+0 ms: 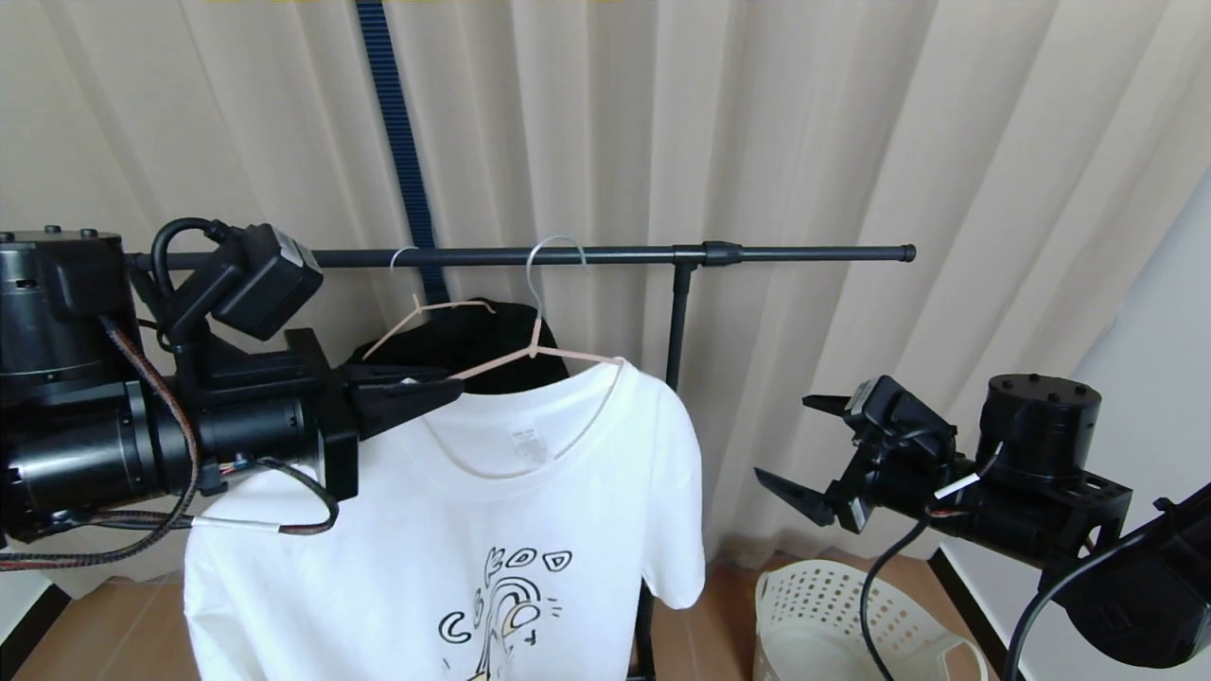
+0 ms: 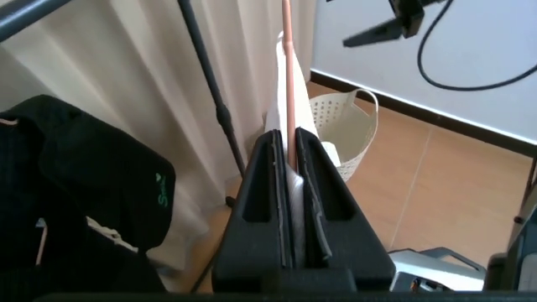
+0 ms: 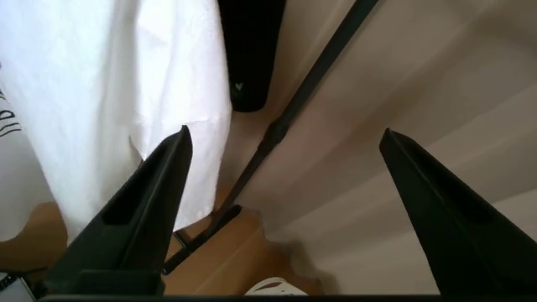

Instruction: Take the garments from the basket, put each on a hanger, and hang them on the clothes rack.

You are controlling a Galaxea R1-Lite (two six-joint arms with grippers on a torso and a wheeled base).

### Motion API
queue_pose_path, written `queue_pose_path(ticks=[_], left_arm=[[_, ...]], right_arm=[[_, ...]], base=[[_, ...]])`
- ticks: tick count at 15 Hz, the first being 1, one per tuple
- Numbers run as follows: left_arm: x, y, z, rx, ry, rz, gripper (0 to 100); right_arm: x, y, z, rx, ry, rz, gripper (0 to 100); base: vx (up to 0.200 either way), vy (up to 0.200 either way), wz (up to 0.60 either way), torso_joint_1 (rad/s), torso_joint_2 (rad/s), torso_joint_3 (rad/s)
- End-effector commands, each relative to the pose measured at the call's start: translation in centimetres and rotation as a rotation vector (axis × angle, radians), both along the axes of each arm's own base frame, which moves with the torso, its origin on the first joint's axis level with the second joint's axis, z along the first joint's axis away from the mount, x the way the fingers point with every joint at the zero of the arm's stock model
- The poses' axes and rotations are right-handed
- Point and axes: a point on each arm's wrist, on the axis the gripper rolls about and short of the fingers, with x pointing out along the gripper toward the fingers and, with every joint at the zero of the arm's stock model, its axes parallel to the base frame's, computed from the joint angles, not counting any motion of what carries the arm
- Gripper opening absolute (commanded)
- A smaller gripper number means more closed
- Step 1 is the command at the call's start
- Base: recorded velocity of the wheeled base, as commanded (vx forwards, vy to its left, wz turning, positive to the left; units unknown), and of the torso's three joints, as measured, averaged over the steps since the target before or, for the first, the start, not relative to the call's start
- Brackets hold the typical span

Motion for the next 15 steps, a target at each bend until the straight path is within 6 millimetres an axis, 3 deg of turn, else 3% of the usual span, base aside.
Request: queue_pose_path(ticks=[1,15], left_arm=[[1.9,-0.3,-0.9,-0.008,0.029,0.068,0],[10.2,-1.7,-2.3,-0.093,0.131,0.35,0]], right_arm=[[0.0,0.0,-0.1,-0.001,0.001,0.001,100],[0.1,0.0,0.0,0.001,-0.005,0.001,100]], base=[[0.0,0.0,0.0,0.0,0.0,0.0],[0.0,0.0,0.0,0.0,0.0,0.0]])
